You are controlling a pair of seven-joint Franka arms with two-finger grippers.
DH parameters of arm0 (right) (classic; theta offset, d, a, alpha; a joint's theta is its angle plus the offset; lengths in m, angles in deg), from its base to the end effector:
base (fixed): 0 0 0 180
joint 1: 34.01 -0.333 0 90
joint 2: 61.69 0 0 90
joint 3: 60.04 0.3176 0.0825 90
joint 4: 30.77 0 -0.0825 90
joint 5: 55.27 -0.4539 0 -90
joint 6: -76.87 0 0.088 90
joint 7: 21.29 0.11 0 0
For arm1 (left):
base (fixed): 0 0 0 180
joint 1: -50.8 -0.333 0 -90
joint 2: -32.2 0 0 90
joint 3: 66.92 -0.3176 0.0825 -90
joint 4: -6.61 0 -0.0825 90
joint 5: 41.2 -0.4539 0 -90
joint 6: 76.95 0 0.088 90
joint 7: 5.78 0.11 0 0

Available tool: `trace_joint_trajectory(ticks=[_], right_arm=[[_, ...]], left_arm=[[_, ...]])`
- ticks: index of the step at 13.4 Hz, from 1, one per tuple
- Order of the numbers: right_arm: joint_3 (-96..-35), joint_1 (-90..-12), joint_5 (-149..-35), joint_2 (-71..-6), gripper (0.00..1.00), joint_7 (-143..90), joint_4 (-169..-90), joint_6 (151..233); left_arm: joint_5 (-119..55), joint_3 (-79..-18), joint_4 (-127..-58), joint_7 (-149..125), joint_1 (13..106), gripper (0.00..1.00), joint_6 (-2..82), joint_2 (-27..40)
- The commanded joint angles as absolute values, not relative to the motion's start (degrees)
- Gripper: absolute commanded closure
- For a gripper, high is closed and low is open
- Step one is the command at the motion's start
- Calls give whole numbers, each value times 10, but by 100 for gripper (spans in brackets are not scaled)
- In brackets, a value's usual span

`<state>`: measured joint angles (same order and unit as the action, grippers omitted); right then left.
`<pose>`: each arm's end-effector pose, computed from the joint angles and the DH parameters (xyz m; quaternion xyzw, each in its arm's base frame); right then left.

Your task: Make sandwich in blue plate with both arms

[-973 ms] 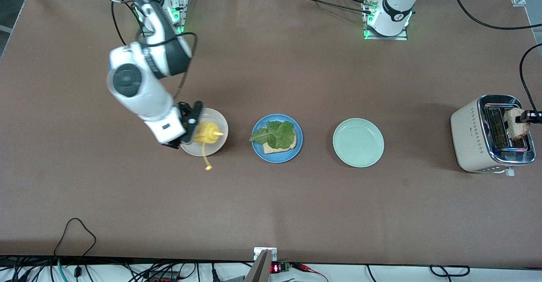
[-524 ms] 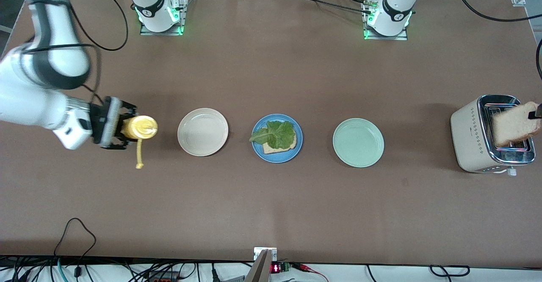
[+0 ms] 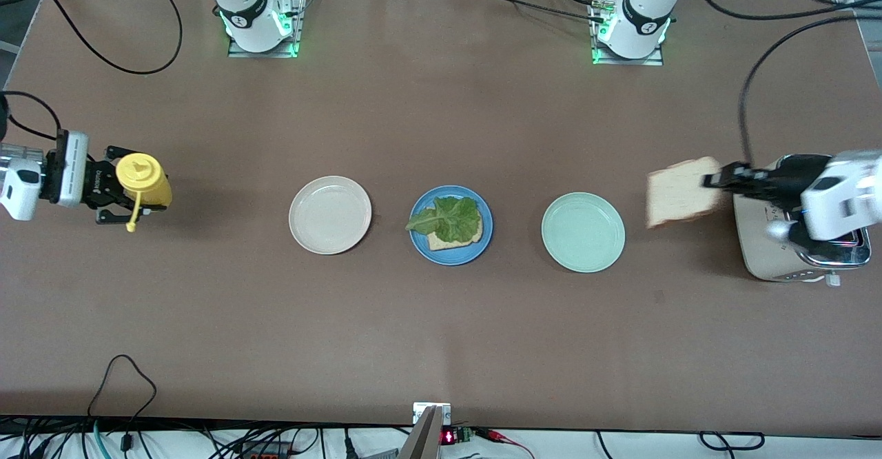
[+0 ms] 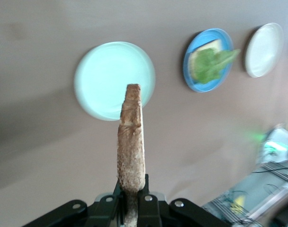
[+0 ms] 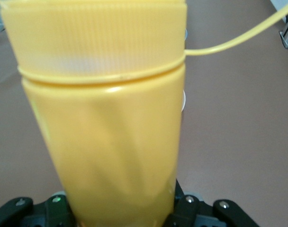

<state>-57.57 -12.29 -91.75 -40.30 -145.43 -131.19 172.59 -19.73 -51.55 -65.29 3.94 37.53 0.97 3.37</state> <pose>0.6452 -0.1636 0.3099 -0.6420 -0.6704 -0.2212 0.2992 0.7250 -0.0339 0.4571 0.9457 -0.0983 -0.1653 0.2621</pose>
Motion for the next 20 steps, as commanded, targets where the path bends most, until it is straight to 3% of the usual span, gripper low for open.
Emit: trace_joint_trajectory(ticks=[1, 5, 10, 13, 16, 17, 18, 19, 20], right_arm=[[-563, -62, -945, -355, 100, -1552, -1307, 1696], [-568, -8, -960, -282, 100, -1649, -1304, 1696], [-568, 19, -966, -226, 99, -1670, -1295, 1700], [-571, 26, -968, -200, 96, -1675, -1282, 1699], [-576, 38, -970, -182, 89, -1675, -1269, 1699], [-576, 40, -969, -176, 84, -1675, -1263, 1698], [-577, 40, -969, -169, 63, -1675, -1255, 1697], [-577, 40, -969, -168, 34, -1675, -1254, 1696], [-577, 42, -970, -166, 21, -1675, -1254, 1695]], left_arm=[[-114, -511, -754, 4, 416, 99, 112, 37], [-11, -439, -893, 1, 431, 99, 326, 45], [66, -321, -998, 5, 430, 99, 563, 44], [82, -278, -1016, 11, 435, 99, 629, 28], [81, -274, -1011, 13, 457, 99, 651, 1], [81, -274, -1008, 23, 462, 99, 652, -10], [81, -274, -1007, 37, 464, 99, 653, -18], [81, -274, -1005, 57, 462, 97, 653, -25], [82, -274, -1002, 85, 458, 97, 653, -36]])
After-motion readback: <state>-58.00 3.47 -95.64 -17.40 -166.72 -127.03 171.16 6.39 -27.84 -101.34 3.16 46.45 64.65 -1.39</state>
